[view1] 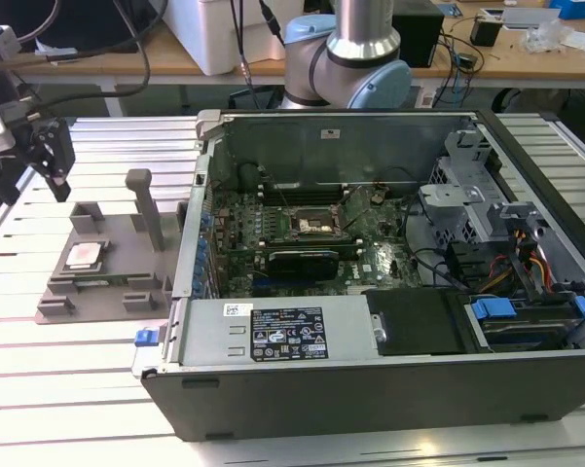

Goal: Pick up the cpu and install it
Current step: 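Pick up the cpu and move it towards the insertion slot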

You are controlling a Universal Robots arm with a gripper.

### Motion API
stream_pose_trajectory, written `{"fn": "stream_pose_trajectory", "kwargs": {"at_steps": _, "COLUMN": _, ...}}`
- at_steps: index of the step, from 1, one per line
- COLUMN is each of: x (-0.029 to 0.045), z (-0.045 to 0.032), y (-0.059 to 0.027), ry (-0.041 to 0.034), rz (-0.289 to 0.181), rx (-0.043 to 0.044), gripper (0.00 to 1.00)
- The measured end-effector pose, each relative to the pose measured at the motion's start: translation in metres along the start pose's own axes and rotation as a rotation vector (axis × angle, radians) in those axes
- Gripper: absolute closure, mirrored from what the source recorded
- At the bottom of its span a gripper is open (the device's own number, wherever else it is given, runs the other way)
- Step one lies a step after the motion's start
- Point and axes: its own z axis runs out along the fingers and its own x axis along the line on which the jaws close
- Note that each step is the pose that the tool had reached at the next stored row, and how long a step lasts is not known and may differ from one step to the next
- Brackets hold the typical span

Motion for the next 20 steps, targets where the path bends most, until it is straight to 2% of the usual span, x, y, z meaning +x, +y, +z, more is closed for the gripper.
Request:
{"fn": "stream_pose_trajectory", "kwargs": {"at_steps": 7, "x": 0.0002, "z": 0.0112, "y": 0.0002, "ry": 0.0000, "rz": 0.000, "rx": 0.0000, "gripper": 0.34}}
{"fn": "stream_pose_trajectory", "kwargs": {"at_steps": 11, "x": 0.0006, "z": 0.0251, "y": 0.0011, "ry": -0.0002, "rz": 0.000, "rx": 0.0004, "gripper": 0.34}}
{"fn": "stream_pose_trajectory", "kwargs": {"at_steps": 20, "x": 0.0008, "z": 0.0443, "y": 0.0093, "ry": 0.0001, "rz": -0.003, "rx": 0.0065, "gripper": 0.34}}
